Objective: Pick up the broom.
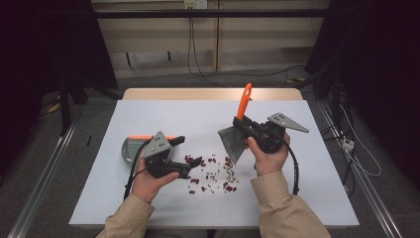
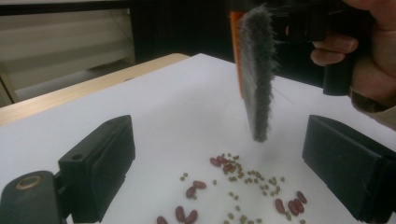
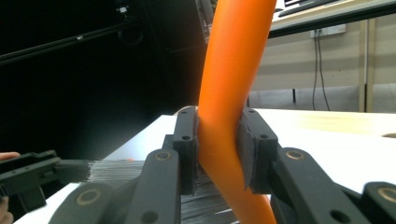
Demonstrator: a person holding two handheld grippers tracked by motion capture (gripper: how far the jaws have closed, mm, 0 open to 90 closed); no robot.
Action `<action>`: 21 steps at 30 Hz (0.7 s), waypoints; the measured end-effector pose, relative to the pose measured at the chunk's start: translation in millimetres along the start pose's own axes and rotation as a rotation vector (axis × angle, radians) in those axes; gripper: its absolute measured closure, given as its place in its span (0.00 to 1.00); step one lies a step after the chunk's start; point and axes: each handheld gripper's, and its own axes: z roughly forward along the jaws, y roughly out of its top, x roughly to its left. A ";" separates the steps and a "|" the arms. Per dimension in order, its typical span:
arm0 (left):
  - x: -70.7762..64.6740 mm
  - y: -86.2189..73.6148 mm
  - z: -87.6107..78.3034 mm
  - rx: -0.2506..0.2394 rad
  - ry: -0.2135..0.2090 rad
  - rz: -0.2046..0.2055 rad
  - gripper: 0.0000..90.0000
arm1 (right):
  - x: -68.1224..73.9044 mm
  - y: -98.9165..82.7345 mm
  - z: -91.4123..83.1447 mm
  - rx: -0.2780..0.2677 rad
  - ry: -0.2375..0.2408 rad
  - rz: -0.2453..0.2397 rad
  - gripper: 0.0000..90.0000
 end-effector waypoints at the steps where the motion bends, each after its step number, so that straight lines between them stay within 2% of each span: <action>1: -0.3 0.4 2.2 -0.007 0.000 -0.005 0.10 | 2.2 0.2 2.4 -0.002 0.004 -0.004 0.79; 6: 1.2 0.4 11.4 0.004 -0.007 -0.029 0.13 | 12.6 -0.9 12.5 -0.003 0.023 0.000 0.79; 11: 2.9 0.5 18.8 -0.001 -0.013 -0.032 0.16 | 21.5 -3.6 22.9 0.002 0.040 0.006 0.79; 13: 4.8 0.0 20.8 0.002 0.004 -0.045 0.20 | 25.7 -5.3 26.8 0.007 0.057 0.006 0.79; 16: 7.1 0.1 22.7 -0.010 0.006 -0.077 0.21 | 36.5 -9.3 34.2 0.015 0.061 -0.004 0.79; 19: 3.7 2.1 24.4 -0.007 -0.012 -0.076 0.22 | 40.6 -10.3 38.3 0.018 0.074 0.004 0.79; 21: 3.2 3.6 24.7 -0.005 0.013 -0.071 0.25 | 45.5 -11.2 42.0 0.017 0.080 -0.008 0.79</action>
